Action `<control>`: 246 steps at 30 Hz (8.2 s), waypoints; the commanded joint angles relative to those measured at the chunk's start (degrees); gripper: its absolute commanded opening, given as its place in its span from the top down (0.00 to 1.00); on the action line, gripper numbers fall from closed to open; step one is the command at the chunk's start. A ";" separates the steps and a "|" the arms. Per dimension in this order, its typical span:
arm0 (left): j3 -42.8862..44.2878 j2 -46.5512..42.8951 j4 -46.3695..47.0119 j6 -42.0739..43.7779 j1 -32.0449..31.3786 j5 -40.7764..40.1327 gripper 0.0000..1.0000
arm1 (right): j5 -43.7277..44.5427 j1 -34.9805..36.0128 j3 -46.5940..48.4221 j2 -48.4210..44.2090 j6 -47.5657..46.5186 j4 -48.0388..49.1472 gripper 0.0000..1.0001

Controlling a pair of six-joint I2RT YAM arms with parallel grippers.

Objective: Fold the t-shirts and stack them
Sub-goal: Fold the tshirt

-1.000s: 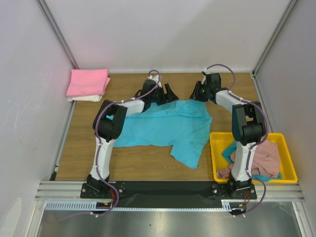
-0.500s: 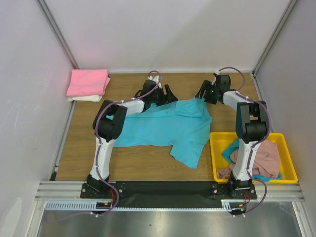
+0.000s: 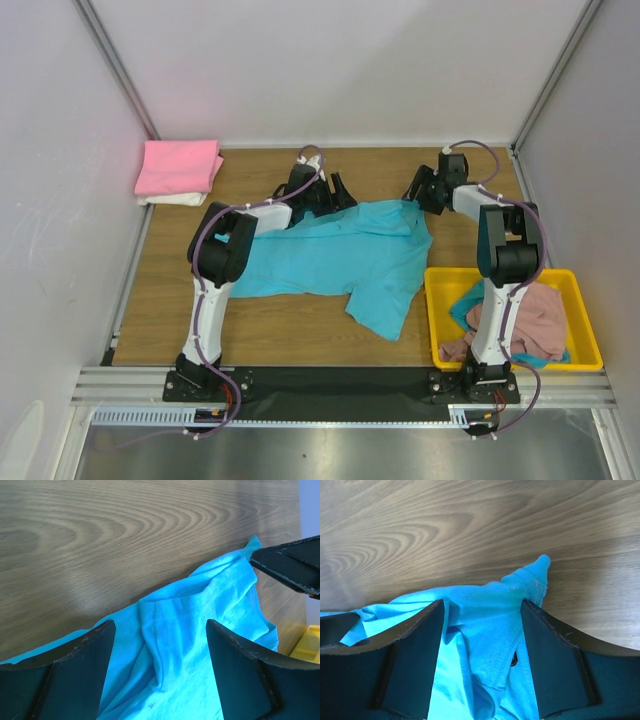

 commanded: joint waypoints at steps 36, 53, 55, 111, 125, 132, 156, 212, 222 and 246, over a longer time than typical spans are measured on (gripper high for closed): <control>0.77 -11.01 -3.53 10.72 0.64 -2.07 0.14 | -0.79 6.31 7.50 -0.72 -8.46 -4.88 0.36; -0.81 -14.09 -5.29 13.45 0.64 -5.32 0.00 | 3.42 6.67 10.04 1.74 -8.38 -8.66 0.52; -0.98 -14.18 -5.29 13.36 0.64 -5.32 0.00 | 3.69 6.67 9.87 1.74 -8.64 -8.84 0.54; -1.07 -12.86 -4.06 11.69 0.73 -5.50 0.00 | 3.43 6.84 13.65 3.68 -10.31 -11.65 0.82; 0.69 -10.75 -6.78 9.59 0.82 -4.88 0.00 | 1.67 7.11 10.14 -1.24 -10.22 -8.59 1.00; -0.81 -11.19 -7.22 9.41 0.82 -4.71 0.00 | -0.70 7.20 5.83 -4.58 -9.96 -7.26 1.00; -3.01 -12.60 -6.60 10.38 0.82 -3.74 0.00 | -1.94 7.55 3.54 -4.41 -8.90 -6.29 0.60; -3.62 -9.35 3.41 8.00 -0.32 11.55 0.01 | -15.29 9.75 -22.30 -25.94 -13.12 -11.82 1.00; -2.30 -6.27 3.59 8.79 -3.93 12.87 0.01 | -17.05 9.92 -25.37 -25.59 -14.70 -14.38 1.00; -8.54 -9.43 -4.49 10.20 -4.98 8.30 0.02 | -18.81 9.83 -19.76 -29.37 -12.51 -19.48 0.55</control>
